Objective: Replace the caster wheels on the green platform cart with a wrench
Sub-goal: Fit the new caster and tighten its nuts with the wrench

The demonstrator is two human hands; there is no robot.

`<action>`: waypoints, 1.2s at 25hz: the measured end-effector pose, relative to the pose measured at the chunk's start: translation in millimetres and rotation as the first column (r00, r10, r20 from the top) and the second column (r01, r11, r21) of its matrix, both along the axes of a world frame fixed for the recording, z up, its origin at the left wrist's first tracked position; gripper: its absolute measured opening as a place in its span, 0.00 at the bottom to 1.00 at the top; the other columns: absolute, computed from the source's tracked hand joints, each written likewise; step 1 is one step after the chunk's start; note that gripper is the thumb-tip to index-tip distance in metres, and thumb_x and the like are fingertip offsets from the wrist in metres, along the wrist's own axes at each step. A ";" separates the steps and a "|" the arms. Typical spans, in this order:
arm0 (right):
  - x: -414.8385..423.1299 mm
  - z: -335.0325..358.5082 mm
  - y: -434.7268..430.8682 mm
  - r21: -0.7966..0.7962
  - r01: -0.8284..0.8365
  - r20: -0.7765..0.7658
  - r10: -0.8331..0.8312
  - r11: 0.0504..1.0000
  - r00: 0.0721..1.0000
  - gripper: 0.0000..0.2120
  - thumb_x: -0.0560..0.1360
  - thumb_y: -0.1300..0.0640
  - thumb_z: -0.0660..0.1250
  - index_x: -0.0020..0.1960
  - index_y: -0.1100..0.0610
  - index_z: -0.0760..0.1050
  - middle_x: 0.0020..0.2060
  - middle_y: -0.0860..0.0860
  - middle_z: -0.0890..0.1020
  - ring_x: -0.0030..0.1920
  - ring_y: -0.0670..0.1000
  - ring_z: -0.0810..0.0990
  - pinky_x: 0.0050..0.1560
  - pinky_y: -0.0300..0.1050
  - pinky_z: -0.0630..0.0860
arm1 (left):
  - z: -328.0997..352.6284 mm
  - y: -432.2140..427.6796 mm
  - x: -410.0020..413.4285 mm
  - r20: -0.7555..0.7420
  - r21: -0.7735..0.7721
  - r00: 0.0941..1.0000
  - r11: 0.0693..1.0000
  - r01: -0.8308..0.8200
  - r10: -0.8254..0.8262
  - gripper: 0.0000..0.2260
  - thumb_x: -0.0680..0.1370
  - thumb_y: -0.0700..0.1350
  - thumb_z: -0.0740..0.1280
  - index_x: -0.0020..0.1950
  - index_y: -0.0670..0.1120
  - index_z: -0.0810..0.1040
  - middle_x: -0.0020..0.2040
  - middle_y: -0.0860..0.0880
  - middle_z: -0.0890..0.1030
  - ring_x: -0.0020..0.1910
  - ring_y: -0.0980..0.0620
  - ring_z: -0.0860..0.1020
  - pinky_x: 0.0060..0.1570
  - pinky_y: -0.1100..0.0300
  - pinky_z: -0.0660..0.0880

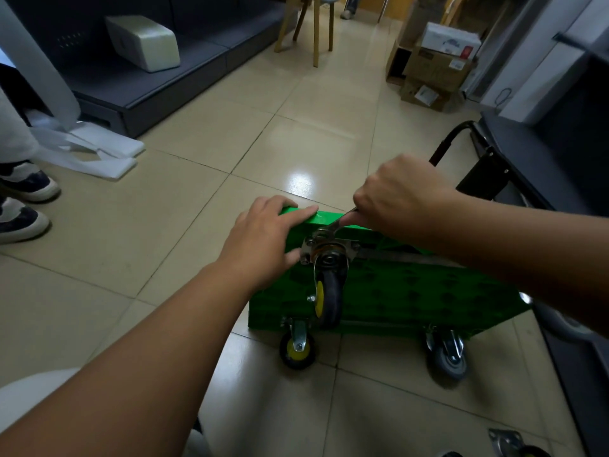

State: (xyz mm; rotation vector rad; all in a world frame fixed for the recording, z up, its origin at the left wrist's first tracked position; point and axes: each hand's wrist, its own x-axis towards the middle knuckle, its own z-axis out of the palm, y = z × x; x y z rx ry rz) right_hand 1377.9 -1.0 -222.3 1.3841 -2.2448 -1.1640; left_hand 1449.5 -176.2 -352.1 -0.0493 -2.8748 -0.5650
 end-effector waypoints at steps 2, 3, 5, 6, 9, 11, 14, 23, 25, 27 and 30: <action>-2.5 -6.2 -11.3 0.031 -0.020 0.011 0.020 0.999 1.000 0.29 0.82 0.35 0.47 0.34 0.55 0.66 0.27 0.48 0.67 0.27 0.50 0.66 0.29 0.41 0.55 | 0.9 -0.3 0.7 0.000 0.013 1.000 1.000 -0.002 0.002 0.32 0.77 0.54 0.71 0.78 0.65 0.62 0.71 0.54 0.68 0.69 0.52 0.63 0.64 0.55 0.65; -4.1 -10.8 -15.7 0.037 -0.028 0.018 0.027 0.999 0.999 0.28 0.83 0.36 0.49 0.34 0.54 0.66 0.27 0.48 0.67 0.26 0.49 0.66 0.29 0.41 0.55 | 1.6 -0.1 1.4 0.003 0.014 1.000 1.000 0.001 -0.001 0.32 0.77 0.54 0.70 0.78 0.65 0.61 0.71 0.55 0.68 0.69 0.52 0.63 0.64 0.55 0.65; -7.1 -18.4 -20.5 0.040 -0.063 0.023 0.063 0.997 0.998 0.28 0.83 0.37 0.50 0.34 0.54 0.67 0.27 0.47 0.68 0.26 0.49 0.66 0.29 0.41 0.56 | 2.8 -0.3 1.7 0.007 0.013 1.000 1.000 0.009 -0.009 0.32 0.78 0.54 0.70 0.79 0.64 0.61 0.71 0.55 0.67 0.70 0.52 0.63 0.65 0.56 0.64; -8.2 -21.5 -19.8 0.036 -0.071 0.026 0.070 0.997 0.997 0.28 0.83 0.37 0.49 0.34 0.54 0.68 0.27 0.47 0.68 0.27 0.49 0.68 0.29 0.41 0.56 | 3.1 -1.0 1.8 0.004 0.015 1.000 1.000 0.010 -0.010 0.32 0.78 0.54 0.70 0.79 0.65 0.60 0.72 0.55 0.67 0.70 0.52 0.62 0.66 0.56 0.63; -14.6 -31.5 -6.4 -0.021 -0.058 0.054 0.059 0.998 0.997 0.29 0.83 0.35 0.47 0.35 0.53 0.70 0.27 0.48 0.68 0.30 0.52 0.73 0.30 0.41 0.59 | 2.0 -0.5 2.6 -0.015 0.016 1.000 1.000 0.004 -0.003 0.32 0.78 0.54 0.69 0.79 0.65 0.60 0.71 0.55 0.67 0.69 0.53 0.63 0.65 0.57 0.63; -16.4 -36.0 1.5 -0.081 -0.054 0.082 0.060 0.995 0.995 0.29 0.82 0.34 0.47 0.35 0.52 0.69 0.28 0.48 0.70 0.32 0.52 0.76 0.32 0.43 0.63 | 1.4 0.6 3.1 -0.017 0.013 1.000 1.000 0.010 -0.010 0.32 0.78 0.54 0.69 0.79 0.65 0.59 0.71 0.55 0.67 0.70 0.53 0.62 0.66 0.57 0.63; -20.0 -40.9 7.0 -0.149 -0.027 0.081 0.040 0.988 0.996 0.28 0.81 0.33 0.50 0.34 0.52 0.66 0.30 0.49 0.75 0.34 0.53 0.78 0.34 0.43 0.65 | 0.7 -0.1 2.1 -0.012 0.020 1.000 1.000 0.017 -0.016 0.32 0.79 0.54 0.69 0.80 0.64 0.58 0.72 0.54 0.66 0.71 0.53 0.61 0.67 0.57 0.62; -21.5 -83.8 36.1 -0.418 0.100 0.074 -0.076 0.903 0.994 0.37 0.78 0.31 0.39 0.30 0.54 0.74 0.25 0.49 0.76 0.26 0.52 0.70 0.30 0.42 0.55 | 0.7 -1.8 2.0 0.014 0.011 0.999 0.999 0.034 -0.035 0.34 0.78 0.53 0.70 0.81 0.63 0.56 0.73 0.54 0.65 0.72 0.54 0.60 0.69 0.56 0.64; -21.5 -79.1 32.0 -0.379 0.110 0.089 -0.082 0.919 0.993 0.36 0.78 0.31 0.40 0.33 0.53 0.75 0.27 0.49 0.78 0.29 0.52 0.73 0.31 0.43 0.56 | -0.3 -1.6 0.5 0.010 0.022 0.999 0.999 0.030 -0.030 0.35 0.78 0.53 0.70 0.81 0.63 0.57 0.73 0.53 0.65 0.72 0.53 0.60 0.69 0.57 0.64; -17.9 -67.0 29.2 -0.308 0.171 0.155 -0.129 0.936 0.980 0.36 0.78 0.29 0.41 0.38 0.53 0.76 0.29 0.48 0.76 0.31 0.51 0.74 0.30 0.42 0.59 | -0.6 0.0 0.6 0.029 0.042 0.999 0.999 0.026 -0.028 0.35 0.78 0.54 0.70 0.81 0.63 0.56 0.73 0.53 0.64 0.73 0.52 0.59 0.69 0.56 0.64; -8.5 -22.0 20.1 -0.196 0.122 0.107 -0.102 0.973 0.989 0.35 0.78 0.29 0.42 0.37 0.55 0.73 0.27 0.47 0.71 0.28 0.48 0.70 0.30 0.41 0.62 | -1.3 -0.6 0.9 0.052 0.048 0.998 0.998 0.037 -0.040 0.36 0.78 0.55 0.70 0.81 0.63 0.55 0.75 0.53 0.62 0.74 0.51 0.57 0.70 0.54 0.65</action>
